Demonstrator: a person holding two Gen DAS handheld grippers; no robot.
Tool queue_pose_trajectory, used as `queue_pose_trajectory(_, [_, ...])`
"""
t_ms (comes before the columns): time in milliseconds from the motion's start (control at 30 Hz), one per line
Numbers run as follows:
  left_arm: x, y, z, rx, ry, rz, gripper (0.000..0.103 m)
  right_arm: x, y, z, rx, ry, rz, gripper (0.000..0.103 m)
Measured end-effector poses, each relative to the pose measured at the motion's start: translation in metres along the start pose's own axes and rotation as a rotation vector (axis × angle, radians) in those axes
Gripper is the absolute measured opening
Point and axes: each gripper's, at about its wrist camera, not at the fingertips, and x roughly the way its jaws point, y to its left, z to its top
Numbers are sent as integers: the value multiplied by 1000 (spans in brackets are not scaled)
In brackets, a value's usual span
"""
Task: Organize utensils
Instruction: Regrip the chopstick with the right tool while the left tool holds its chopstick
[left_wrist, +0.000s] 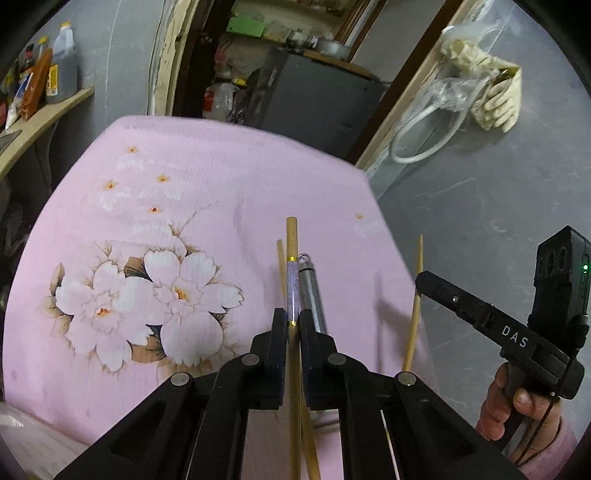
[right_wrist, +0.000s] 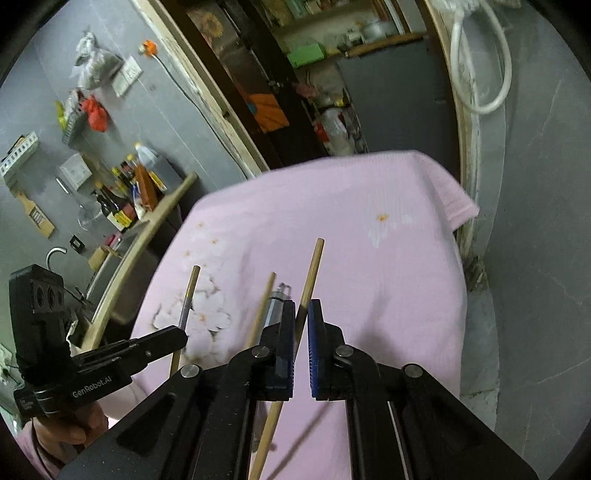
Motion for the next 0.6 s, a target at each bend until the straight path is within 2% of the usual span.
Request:
queue_pose_trajectory(200, [-34, -11, -6, 74, -81, -60, 7, -32, 20, -2, -50, -69, -17, 5])
queue_pose_trajectory(367, [-33, -12, -7, 87, -39, -68, 7, -30, 23, 0, -31, -57, -39, 5])
queue_pose_trajectory(467, [-25, -4, -6, 47, -8, -57, 7, -8, 9, 6, 15, 11, -32, 5])
queue_pose_trajectory(600, [-6, 6, -7, -3, 50, 4, 7, 38, -21, 7, 98, 154, -32, 5])
